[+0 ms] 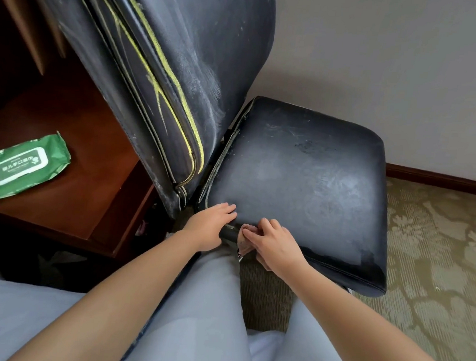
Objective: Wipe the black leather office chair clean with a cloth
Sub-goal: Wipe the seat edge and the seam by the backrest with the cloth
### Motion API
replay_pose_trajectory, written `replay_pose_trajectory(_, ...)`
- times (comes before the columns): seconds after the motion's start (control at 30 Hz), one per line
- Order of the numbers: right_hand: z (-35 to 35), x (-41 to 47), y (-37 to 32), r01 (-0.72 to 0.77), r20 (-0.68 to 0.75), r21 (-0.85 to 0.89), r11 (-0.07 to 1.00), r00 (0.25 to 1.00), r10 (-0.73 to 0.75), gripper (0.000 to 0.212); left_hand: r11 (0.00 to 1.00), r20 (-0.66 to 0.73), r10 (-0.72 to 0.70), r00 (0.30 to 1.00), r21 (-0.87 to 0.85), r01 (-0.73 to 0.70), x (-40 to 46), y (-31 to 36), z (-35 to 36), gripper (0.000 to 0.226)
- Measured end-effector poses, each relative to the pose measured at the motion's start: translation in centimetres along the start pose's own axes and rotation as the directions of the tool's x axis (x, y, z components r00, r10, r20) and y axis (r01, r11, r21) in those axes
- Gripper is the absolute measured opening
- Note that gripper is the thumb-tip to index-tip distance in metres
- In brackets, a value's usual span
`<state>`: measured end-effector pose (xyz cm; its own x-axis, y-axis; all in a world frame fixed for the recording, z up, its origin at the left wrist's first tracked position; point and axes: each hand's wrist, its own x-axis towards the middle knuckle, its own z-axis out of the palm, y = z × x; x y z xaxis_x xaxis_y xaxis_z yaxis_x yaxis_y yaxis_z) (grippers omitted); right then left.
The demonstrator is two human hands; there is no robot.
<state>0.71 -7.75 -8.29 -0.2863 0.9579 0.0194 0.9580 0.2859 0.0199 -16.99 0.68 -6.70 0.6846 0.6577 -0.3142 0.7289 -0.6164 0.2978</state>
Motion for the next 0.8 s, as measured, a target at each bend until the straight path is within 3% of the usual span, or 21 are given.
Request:
replay_pose_trajectory(0.2,-0.2,2.4,-1.8,0.048,-0.034,-0.036,0.998,0.998,-0.049,0.045,1.0,-0.014,-0.005,1.0,0.013,0.005,0.0,-0.5,0.0,0.073)
replay_pose_trajectory(0.4,0.2,0.9,-0.4,0.075,-0.043,-0.03,0.997,0.996,-0.076,0.045,0.99,-0.065,0.021,0.998,0.142,-0.012,-0.4,-1.1,0.0,0.066)
replay_pose_trajectory(0.57,0.0,2.6,-2.1,0.079,-0.043,-0.038,0.996,0.996,-0.081,0.046,0.998,-0.112,-0.015,0.994,0.063,0.022,-0.2,-1.1,-0.1,0.062)
replay_pose_trajectory(0.8,0.2,2.0,-1.6,0.093,-0.025,-0.041,0.995,0.995,-0.095,0.043,0.999,-0.06,0.004,0.998,0.049,-0.001,-0.2,-1.7,-0.1,0.073)
